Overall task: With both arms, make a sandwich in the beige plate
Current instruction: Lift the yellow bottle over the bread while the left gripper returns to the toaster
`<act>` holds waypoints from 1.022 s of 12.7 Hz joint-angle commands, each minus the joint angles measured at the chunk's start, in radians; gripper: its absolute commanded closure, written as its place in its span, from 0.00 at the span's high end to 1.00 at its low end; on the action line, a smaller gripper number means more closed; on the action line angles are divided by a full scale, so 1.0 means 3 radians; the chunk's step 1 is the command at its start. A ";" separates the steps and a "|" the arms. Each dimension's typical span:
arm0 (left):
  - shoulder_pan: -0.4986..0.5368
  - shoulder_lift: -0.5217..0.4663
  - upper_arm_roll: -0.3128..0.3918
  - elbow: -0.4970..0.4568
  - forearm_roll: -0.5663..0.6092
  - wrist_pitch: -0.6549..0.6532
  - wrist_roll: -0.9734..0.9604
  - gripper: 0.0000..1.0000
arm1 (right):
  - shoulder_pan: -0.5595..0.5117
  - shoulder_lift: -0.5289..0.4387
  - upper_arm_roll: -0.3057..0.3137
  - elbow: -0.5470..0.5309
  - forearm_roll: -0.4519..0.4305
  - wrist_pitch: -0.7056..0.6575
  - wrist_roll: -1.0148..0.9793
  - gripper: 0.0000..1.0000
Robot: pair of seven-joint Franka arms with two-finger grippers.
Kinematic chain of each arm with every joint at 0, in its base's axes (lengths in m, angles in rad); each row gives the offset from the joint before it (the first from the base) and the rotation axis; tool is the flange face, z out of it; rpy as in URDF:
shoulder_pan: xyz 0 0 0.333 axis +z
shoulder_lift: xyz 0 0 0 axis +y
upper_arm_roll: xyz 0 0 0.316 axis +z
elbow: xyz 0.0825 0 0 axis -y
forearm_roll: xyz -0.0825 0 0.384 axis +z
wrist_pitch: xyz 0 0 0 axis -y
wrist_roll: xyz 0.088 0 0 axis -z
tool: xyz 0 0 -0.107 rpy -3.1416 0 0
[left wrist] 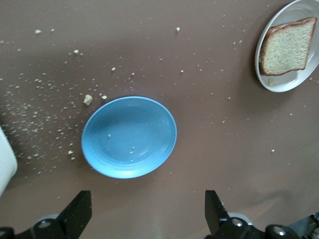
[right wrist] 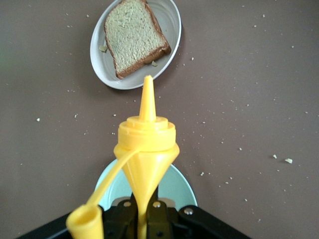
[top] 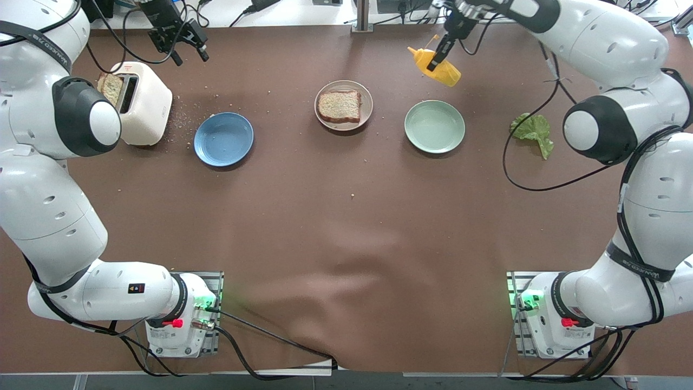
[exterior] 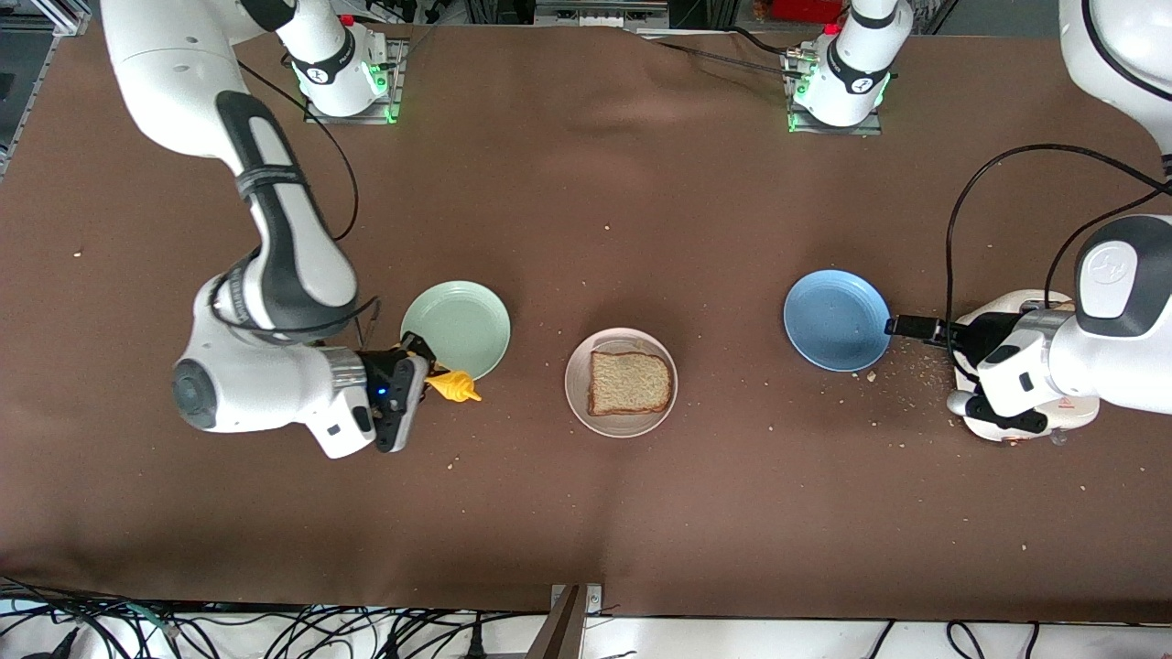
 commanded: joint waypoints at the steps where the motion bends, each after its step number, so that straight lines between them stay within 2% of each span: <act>1: 0.0105 -0.0195 -0.0008 -0.0031 0.0300 -0.0073 -0.0071 1.00 | 0.0289 -0.0095 -0.0034 0.0009 -0.0493 -0.0002 0.0567 0.00; 3: 0.0075 -0.0445 0.0154 -0.0097 0.0356 0.0034 -0.0071 1.00 | 0.0545 -0.0116 -0.0034 0.0065 -0.0932 -0.0002 0.1057 0.00; 6: -0.0058 -0.0773 0.0196 -0.0275 0.0816 0.0264 -0.0199 1.00 | 0.0954 -0.0115 -0.0044 0.0075 -0.1582 -0.0017 0.1283 0.00; 10: -0.0206 -0.1228 0.0303 -0.0822 0.0914 0.0581 -0.0429 1.00 | 0.1491 -0.0029 -0.0044 0.0065 -0.2742 -0.0028 0.1606 0.00; 13: -0.0278 -0.1433 0.0426 -0.1038 0.0883 0.0627 -0.0434 1.00 | 0.1625 0.0012 -0.0039 0.0045 -0.3055 -0.0048 0.1673 0.00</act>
